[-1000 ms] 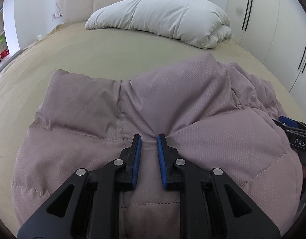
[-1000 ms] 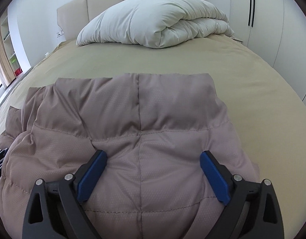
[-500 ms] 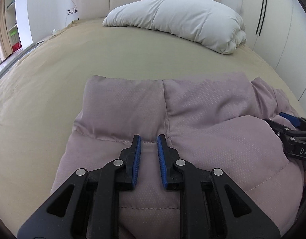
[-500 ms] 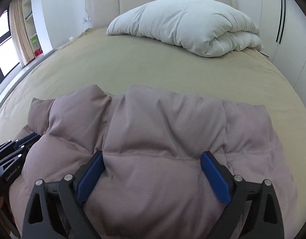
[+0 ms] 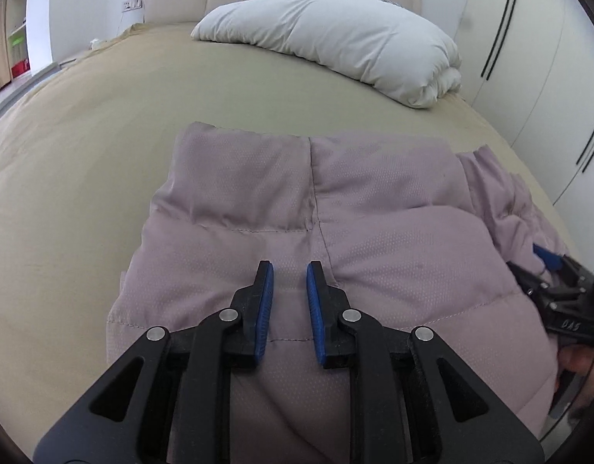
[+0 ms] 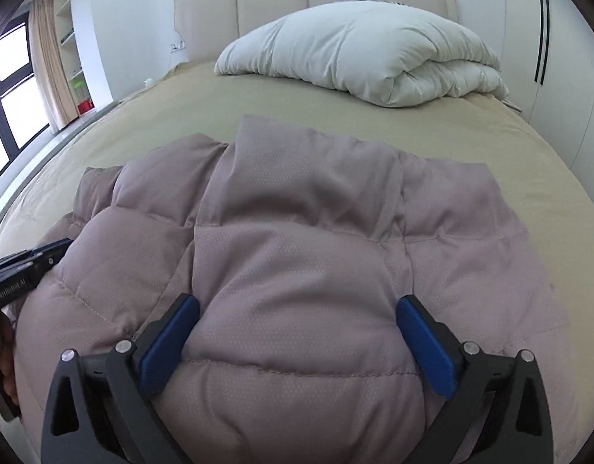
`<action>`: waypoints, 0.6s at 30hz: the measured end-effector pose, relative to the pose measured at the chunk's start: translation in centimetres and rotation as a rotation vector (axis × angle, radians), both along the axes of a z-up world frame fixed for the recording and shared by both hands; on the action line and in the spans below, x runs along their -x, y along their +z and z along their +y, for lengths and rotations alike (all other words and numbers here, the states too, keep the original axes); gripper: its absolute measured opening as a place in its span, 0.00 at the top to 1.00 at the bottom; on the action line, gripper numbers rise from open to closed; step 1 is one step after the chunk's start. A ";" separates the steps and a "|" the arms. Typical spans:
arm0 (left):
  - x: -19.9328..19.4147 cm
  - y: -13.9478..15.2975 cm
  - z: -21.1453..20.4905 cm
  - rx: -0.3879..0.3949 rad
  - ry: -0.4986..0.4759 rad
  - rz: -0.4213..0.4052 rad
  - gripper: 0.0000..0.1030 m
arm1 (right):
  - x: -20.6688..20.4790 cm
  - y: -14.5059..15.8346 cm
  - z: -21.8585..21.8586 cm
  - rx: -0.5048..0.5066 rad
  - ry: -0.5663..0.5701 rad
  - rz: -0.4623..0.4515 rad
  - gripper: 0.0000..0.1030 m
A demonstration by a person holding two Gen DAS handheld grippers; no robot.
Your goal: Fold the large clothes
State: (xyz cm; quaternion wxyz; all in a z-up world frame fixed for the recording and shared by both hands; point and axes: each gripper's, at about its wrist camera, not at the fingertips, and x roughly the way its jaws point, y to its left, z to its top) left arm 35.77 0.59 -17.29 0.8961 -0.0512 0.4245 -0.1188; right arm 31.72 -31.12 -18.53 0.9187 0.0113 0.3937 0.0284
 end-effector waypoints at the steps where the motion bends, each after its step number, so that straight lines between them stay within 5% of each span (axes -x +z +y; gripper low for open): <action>1: 0.4 0.7 0.3 0.019 0.013 0.004 0.83 | -0.3 0.3 -0.1 -0.004 -0.001 0.020 0.00; 4: 3.7 3.5 2.4 0.043 0.008 -0.064 0.83 | 0.0 2.6 -0.3 0.007 -0.006 0.067 0.04; 6: 5.6 4.5 4.9 0.088 0.019 -0.060 0.68 | 2.5 4.7 -1.3 -0.066 0.017 0.006 0.03; 8: 7.4 4.6 8.2 0.168 0.056 -0.043 0.07 | 5.1 6.1 -3.6 -0.149 0.023 -0.059 0.00; 12: 9.5 3.3 13.7 0.332 0.108 0.032 0.05 | 7.3 5.9 -9.0 -0.272 -0.008 -0.026 0.00; 14: 8.9 2.1 14.3 0.342 0.100 0.074 0.05 | 7.8 5.0 -12.1 -0.313 -0.050 0.018 0.00; 18: 7.2 -1.3 15.0 0.479 0.077 0.198 0.05 | 9.0 2.7 -18.0 -0.459 -0.170 0.087 0.00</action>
